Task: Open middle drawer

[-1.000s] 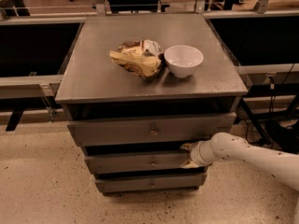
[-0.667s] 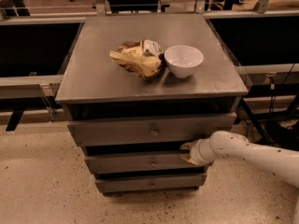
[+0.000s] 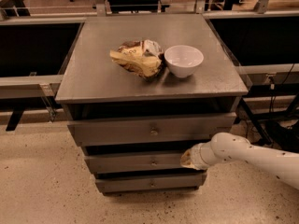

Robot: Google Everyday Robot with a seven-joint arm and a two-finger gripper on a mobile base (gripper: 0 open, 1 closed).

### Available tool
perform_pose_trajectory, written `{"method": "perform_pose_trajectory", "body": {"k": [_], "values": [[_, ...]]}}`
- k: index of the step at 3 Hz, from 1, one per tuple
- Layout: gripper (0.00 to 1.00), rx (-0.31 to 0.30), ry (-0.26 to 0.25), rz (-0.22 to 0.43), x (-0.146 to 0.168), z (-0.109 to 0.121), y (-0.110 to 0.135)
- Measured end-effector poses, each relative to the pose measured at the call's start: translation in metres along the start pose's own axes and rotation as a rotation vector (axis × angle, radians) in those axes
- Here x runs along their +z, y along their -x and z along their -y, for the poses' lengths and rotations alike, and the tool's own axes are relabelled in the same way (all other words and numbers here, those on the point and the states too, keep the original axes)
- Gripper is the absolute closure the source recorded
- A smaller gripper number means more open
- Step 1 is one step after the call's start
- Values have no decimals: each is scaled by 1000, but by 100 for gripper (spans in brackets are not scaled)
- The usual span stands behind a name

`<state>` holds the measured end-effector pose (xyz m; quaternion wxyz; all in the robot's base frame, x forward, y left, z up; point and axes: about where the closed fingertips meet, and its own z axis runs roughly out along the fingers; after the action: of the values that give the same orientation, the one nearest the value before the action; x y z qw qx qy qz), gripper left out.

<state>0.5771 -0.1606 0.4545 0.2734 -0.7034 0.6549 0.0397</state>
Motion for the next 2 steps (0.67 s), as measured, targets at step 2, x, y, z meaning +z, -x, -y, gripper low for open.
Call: {"method": "perform_pose_trajectory", "body": {"k": [2], "values": [[20, -2, 10, 2, 0, -3, 0]]}}
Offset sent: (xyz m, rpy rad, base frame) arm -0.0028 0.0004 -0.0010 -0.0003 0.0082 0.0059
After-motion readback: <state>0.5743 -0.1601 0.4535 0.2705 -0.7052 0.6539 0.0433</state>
